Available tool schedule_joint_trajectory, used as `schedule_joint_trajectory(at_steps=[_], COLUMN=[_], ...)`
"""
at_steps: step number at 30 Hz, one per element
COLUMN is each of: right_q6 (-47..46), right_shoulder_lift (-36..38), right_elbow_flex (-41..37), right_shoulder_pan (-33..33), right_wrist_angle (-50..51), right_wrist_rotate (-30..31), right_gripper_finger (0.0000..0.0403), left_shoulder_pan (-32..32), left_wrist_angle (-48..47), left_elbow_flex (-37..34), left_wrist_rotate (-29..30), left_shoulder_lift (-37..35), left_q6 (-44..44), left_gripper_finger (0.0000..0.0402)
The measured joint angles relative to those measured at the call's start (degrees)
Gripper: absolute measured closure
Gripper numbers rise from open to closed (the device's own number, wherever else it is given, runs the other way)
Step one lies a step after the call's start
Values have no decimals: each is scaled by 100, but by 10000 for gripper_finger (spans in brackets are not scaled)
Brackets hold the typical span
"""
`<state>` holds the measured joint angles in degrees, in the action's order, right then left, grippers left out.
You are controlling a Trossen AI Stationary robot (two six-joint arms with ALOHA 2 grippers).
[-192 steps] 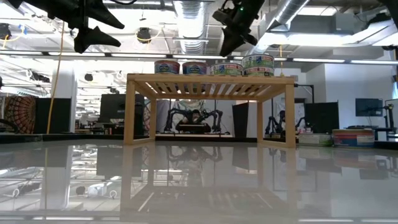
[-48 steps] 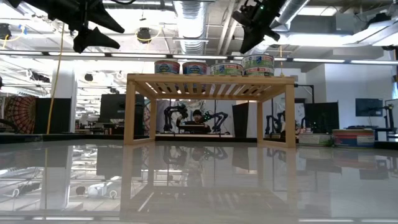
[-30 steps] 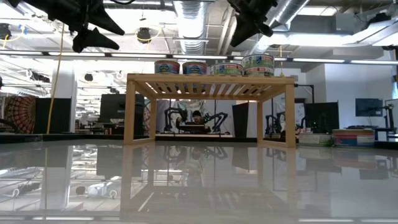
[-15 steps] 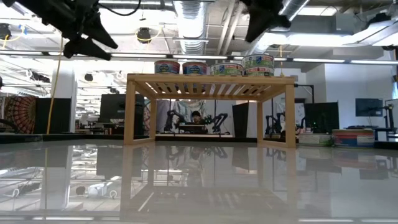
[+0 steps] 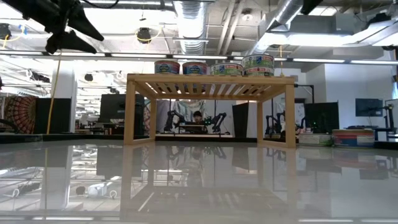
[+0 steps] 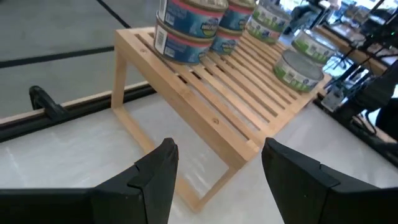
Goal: Stack canned seafood by type on shelf
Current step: Put the blue-pink tuna can on the shelf aligned with the other blue-pink tuna cans
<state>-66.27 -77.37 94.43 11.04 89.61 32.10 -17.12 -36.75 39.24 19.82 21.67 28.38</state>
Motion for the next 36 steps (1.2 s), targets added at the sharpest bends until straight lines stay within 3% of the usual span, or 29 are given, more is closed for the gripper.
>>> schedule_joint_trajectory(at_steps=[4, 11, 17, 25, 30, 36], right_q6=[-900, -3448, -4163, -2686, -781, 1645], right_shoulder_lift=[371, 1212, 2045, 3234, 3790, 3721], right_elbow_flex=[-609, -2683, -3909, -4870, -5246, -5453], right_shoulder_pan=[719, 1775, 1689, 11, -1364, -3105], right_wrist_angle=[-224, -340, -682, -783, -1400, -1804], right_wrist_rotate=[236, 255, 150, -525, -1097, -1636], right_gripper_finger=[382, 383, 384, 384, 384, 384], left_shoulder_pan=[0, 30, 258, 773, 1183, 1667], left_wrist_angle=[22, 514, 1036, 1549, 1812, 1853], left_elbow_flex=[0, 0, 0, 0, 0, 0], left_wrist_rotate=[16, -6, -151, -93, 402, 747], left_shoulder_lift=[42, 592, 1199, 1764, 2072, 2407], left_q6=[0, 24, 116, 756, 1147, 1716], left_gripper_finger=[180, 180, 180, 180, 180, 180])
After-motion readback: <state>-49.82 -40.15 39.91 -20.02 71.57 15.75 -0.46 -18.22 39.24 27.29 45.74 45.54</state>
